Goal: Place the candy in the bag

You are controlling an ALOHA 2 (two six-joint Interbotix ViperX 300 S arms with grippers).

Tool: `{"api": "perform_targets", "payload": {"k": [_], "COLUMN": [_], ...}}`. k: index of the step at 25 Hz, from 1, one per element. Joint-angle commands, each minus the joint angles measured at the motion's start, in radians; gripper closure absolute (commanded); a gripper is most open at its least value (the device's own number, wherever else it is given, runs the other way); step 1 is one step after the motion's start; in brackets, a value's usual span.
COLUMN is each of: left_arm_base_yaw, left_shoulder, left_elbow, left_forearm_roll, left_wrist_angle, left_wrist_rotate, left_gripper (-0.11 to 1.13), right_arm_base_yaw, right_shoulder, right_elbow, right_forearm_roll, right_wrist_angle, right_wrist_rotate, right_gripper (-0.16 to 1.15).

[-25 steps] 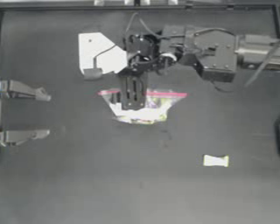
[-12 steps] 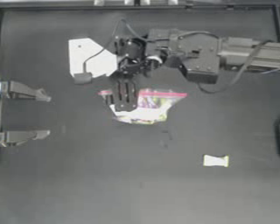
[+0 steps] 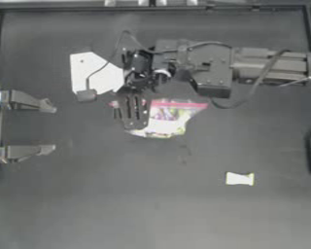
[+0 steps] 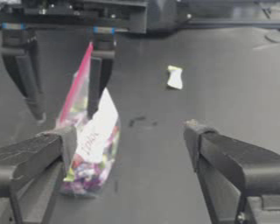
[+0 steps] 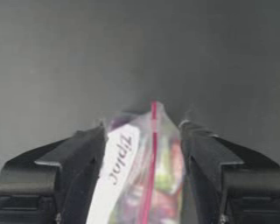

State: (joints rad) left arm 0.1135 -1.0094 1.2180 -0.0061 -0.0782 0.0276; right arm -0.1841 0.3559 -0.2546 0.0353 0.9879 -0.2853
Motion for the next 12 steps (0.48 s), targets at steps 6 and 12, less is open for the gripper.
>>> {"api": "perform_targets", "payload": {"k": [6,12], "left_arm_base_yaw": [0.002,0.002], "left_shoulder": [0.005,0.005], "left_elbow": [-0.014,-0.012], "left_forearm_roll": [-0.002,-0.002], "left_wrist_angle": [-0.005,-0.005], "left_wrist_rotate": [-0.002,-0.002], "left_gripper": [0.01,0.01], "right_arm_base_yaw": [0.005,0.012], "right_shoulder": [-0.002,0.026], "right_elbow": [-0.044,-0.083], "right_forearm_roll": [-0.021,-0.037], "right_wrist_angle": [0.006,0.040], "right_wrist_rotate": [-0.002,-0.002], "right_gripper": [0.12,0.13]}}
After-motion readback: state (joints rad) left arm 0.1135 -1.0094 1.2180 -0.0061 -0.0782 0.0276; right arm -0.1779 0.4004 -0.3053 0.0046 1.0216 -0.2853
